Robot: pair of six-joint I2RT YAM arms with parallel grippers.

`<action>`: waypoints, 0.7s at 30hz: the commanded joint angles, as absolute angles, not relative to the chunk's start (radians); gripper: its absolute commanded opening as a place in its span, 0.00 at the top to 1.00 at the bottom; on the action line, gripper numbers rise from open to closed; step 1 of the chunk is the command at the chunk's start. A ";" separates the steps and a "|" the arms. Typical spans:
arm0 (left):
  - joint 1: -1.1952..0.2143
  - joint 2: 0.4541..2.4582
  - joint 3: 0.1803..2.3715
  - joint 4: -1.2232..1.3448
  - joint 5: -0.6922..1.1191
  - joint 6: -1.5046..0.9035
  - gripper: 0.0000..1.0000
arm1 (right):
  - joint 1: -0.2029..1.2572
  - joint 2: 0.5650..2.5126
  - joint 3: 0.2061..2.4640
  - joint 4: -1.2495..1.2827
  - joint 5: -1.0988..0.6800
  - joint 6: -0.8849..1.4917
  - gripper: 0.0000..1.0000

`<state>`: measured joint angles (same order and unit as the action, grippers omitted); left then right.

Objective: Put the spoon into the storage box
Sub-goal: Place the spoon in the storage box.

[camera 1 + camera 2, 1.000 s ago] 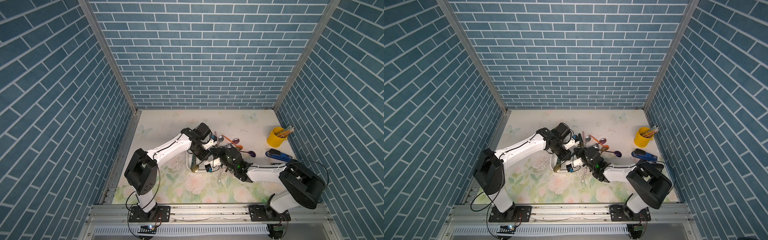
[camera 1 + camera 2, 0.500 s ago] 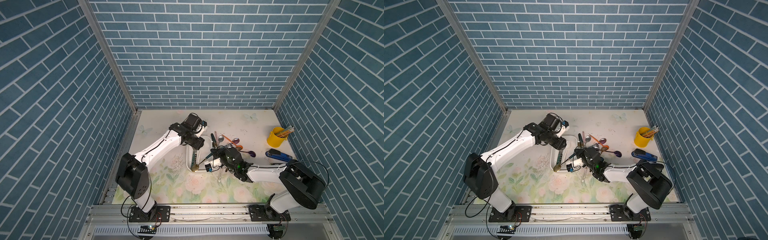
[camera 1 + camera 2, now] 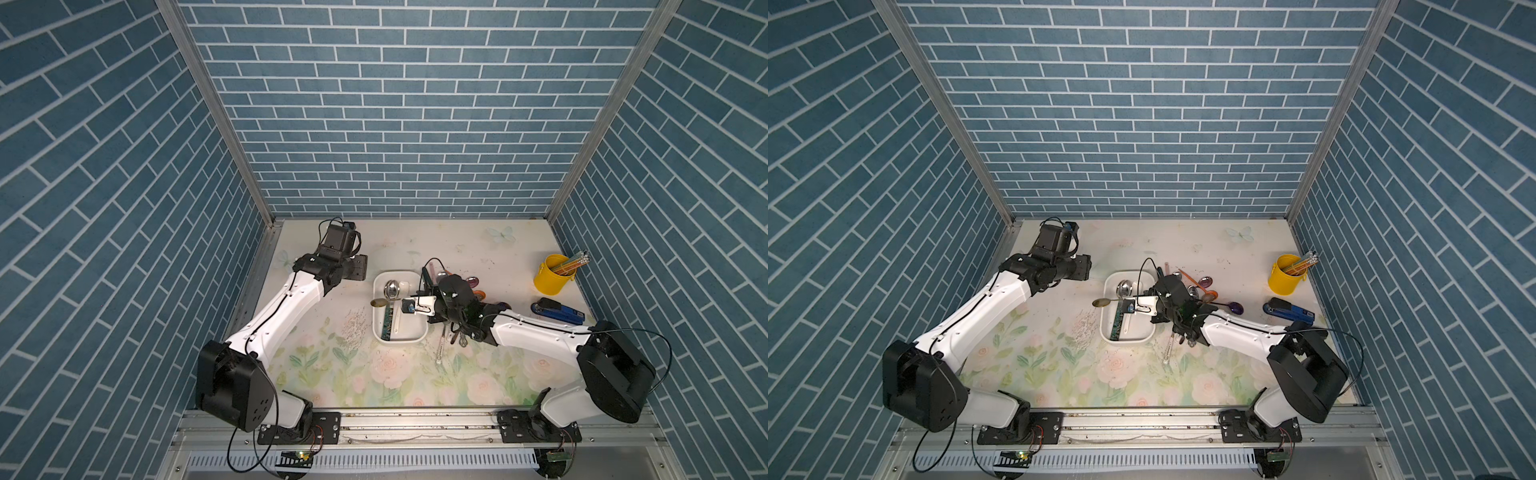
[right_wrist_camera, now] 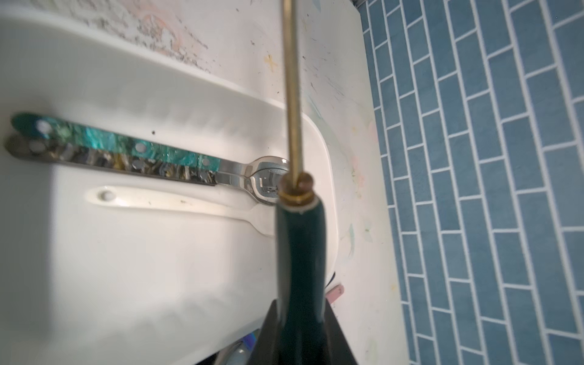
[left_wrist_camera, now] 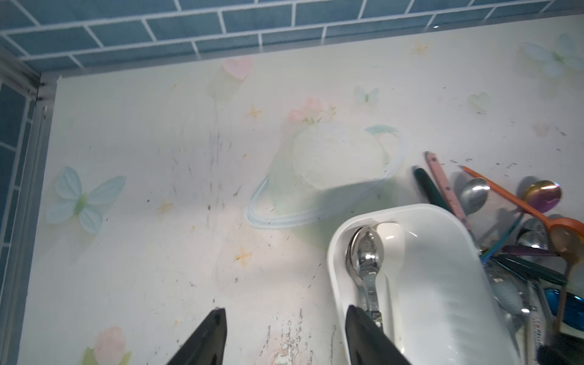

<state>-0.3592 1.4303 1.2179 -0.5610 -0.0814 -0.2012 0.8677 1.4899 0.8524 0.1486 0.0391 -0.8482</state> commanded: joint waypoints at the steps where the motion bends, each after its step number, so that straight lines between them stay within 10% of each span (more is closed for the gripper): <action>1: -0.323 1.395 1.184 -0.537 -0.125 -0.257 0.35 | 0.883 1.507 0.952 -0.092 0.001 -0.516 1.00; 21: -0.230 1.333 1.028 -0.474 -0.003 -0.325 0.35 | 0.898 1.873 1.331 -0.541 -0.163 0.454 1.00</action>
